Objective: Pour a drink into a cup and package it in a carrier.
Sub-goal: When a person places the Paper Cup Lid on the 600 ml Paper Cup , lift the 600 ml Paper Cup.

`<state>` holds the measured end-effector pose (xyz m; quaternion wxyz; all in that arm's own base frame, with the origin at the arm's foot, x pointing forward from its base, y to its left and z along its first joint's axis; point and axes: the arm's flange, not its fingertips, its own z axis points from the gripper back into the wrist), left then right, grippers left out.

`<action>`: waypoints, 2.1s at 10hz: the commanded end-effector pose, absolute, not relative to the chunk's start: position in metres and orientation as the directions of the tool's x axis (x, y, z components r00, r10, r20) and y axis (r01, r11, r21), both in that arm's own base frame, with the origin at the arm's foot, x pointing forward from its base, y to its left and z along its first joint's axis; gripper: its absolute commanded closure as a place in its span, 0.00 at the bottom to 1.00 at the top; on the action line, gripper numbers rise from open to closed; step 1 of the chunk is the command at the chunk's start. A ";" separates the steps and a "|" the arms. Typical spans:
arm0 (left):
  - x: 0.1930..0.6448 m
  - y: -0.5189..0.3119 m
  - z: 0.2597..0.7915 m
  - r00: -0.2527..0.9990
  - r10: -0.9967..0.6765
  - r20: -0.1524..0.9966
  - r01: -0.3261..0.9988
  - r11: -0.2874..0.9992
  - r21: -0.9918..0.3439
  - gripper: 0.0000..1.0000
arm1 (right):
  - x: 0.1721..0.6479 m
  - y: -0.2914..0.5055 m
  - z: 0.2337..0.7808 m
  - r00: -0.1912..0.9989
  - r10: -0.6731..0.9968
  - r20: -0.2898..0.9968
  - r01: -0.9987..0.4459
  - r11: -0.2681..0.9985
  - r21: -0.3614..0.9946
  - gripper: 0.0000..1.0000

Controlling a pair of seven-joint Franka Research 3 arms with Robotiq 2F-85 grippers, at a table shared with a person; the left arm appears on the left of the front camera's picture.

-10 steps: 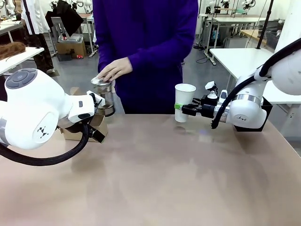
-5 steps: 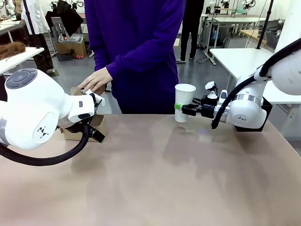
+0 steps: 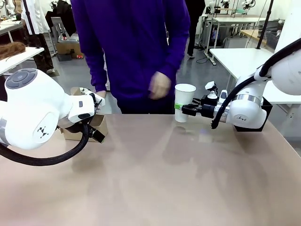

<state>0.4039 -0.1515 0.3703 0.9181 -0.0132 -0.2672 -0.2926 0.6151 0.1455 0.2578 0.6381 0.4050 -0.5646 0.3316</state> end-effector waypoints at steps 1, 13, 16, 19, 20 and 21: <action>0.404 -0.151 0.371 0.686 -0.529 0.499 0.544 0.829 0.131 0.00 | 0.613 0.146 0.263 0.141 -0.036 0.989 -0.880 0.452 0.142 0.19; 0.404 -0.151 0.371 0.686 -0.529 0.499 0.544 0.829 0.131 0.00 | 0.613 0.146 0.263 0.141 -0.036 0.989 -0.880 0.452 0.142 0.19; 0.404 -0.151 0.371 0.686 -0.529 0.499 0.544 0.829 0.131 0.00 | 0.613 0.146 0.263 0.141 -0.036 0.989 -0.880 0.452 0.142 0.19; 0.404 -0.151 0.371 0.686 -0.529 0.499 0.544 0.829 0.131 0.00 | 0.613 0.146 0.263 0.141 -0.036 0.989 -0.880 0.452 0.142 0.19; 0.404 -0.151 0.371 0.686 -0.529 0.499 0.544 0.829 0.131 0.00 | 0.613 0.146 0.263 0.141 -0.036 0.989 -0.880 0.452 0.142 0.19; 0.404 -0.151 0.371 0.686 -0.529 0.499 0.544 0.829 0.131 0.00 | 0.613 0.146 0.263 0.141 -0.036 0.989 -0.880 0.452 0.142 0.19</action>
